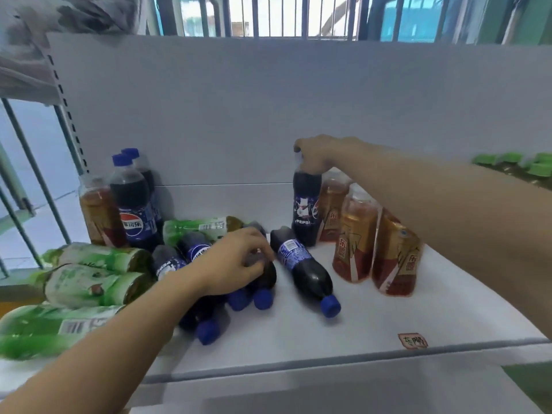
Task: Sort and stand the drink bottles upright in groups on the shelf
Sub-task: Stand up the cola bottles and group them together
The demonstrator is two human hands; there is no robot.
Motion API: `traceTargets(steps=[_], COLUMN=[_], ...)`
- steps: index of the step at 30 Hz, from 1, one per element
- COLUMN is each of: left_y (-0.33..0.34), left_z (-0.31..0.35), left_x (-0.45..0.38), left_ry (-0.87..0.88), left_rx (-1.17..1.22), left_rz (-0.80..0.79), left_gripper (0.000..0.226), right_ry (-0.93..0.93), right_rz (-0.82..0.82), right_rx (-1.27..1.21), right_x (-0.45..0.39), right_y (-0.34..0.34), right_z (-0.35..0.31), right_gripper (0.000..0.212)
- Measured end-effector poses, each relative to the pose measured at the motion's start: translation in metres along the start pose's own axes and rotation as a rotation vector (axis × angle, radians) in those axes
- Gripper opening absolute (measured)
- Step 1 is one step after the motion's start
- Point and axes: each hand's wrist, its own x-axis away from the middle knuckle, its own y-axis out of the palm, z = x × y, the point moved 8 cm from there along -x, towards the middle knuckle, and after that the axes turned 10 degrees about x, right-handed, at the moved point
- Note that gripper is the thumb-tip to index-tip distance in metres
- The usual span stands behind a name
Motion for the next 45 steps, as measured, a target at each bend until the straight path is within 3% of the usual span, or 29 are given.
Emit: traceTargets(steps=[4, 7, 9, 14, 18, 20, 27, 36, 45], left_y=[-0.004, 0.000, 0.005, 0.010, 0.013, 0.016, 0.022, 0.024, 0.013], left_z=[-0.019, -0.025, -0.027, -0.034, -0.030, -0.033, -0.042, -0.048, -0.052], left_x=[-0.005, -0.008, -0.010, -0.011, -0.009, -0.011, -0.014, -0.013, -0.015], left_ry=[-0.017, 0.014, 0.058, 0.116, 0.135, 0.133, 0.137, 0.120, 0.138], left_rx=[-0.060, -0.059, -0.078, -0.083, -0.074, -0.088, -0.086, -0.032, -0.004], left_rz=[-0.093, -0.133, -0.153, -0.121, -0.113, -0.122, -0.128, -0.160, -0.107], left_gripper=[0.025, 0.026, 0.029, 0.031, 0.053, 0.053, 0.033, 0.034, 0.026], right_ry=[0.061, -0.050, -0.104, 0.050, 0.179, 0.177, 0.200, 0.161, 0.208], right_rz=[0.131, 0.312, 0.339, 0.109, -0.155, -0.293, -0.384, -0.072, 0.201], right_rx=[0.010, 0.000, -0.037, -0.151, -0.260, -0.326, -0.364, -0.223, -0.254], right_x=[0.029, 0.078, 0.112, 0.163, 0.176, 0.182, 0.189, 0.126, 0.032], right_y=[-0.004, 0.003, 0.027, 0.104, 0.130, 0.139, 0.129, 0.015, -0.011], right_z=[-0.009, -0.037, -0.052, -0.058, -0.050, -0.054, -0.050, -0.023, -0.027], right_gripper=[0.062, 0.050, 0.044, 0.044, 0.069, 0.082, 0.067, 0.048, 0.052])
